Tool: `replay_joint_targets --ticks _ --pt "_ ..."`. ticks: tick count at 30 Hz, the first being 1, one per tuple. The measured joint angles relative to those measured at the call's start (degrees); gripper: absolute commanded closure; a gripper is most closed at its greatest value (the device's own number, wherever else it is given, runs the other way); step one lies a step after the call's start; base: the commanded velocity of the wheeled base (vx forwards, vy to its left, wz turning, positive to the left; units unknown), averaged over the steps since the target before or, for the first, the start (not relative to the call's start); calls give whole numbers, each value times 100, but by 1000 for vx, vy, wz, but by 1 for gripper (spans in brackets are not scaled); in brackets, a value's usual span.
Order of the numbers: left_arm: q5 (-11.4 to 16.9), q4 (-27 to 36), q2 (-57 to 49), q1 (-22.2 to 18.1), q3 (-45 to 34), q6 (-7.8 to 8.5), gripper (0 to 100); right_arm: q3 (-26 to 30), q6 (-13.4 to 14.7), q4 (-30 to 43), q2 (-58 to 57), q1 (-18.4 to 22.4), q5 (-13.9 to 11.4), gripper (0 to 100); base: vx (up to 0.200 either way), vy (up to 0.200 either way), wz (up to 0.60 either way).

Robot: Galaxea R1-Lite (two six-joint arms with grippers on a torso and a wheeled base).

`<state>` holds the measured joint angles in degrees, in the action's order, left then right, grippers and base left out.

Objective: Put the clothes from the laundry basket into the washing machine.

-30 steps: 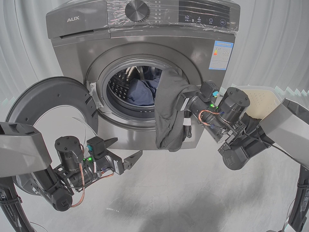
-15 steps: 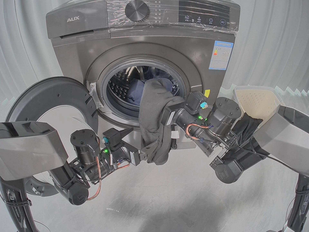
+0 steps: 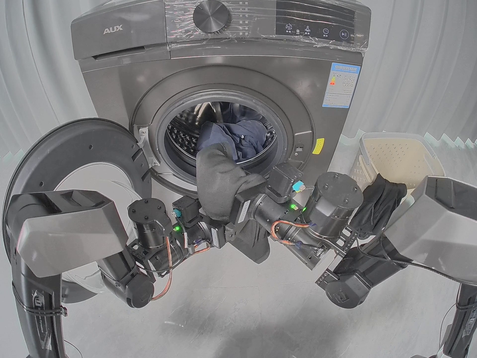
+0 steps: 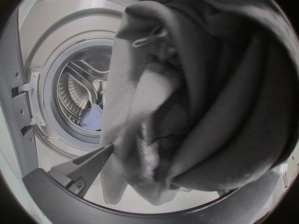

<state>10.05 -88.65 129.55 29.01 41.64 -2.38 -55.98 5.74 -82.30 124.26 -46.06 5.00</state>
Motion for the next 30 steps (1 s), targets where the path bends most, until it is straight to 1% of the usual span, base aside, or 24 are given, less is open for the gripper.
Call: replay_joint_targets --ticks 4,5,11,17,22,30 --pt "-26 5 157 -112 193 -11 0 155 13 -13 -66 -35 37 100 0 0 0" --pt "-34 5 199 -149 221 -11 100 194 20 -35 -91 -46 37 100 0 0 0" --pt "-37 7 323 -252 276 -11 100 336 50 -80 -172 -116 41 100 0 0 0" --pt "-37 7 383 -221 394 -20 100 394 66 -83 -199 -162 39 100 0 0 0" --pt "-57 9 391 -232 457 -44 100 488 117 -90 -218 -113 52 100 0 0 0" --pt "-283 5 196 -324 422 -191 100 1293 128 -191 -257 129 20 100 0 0 0"
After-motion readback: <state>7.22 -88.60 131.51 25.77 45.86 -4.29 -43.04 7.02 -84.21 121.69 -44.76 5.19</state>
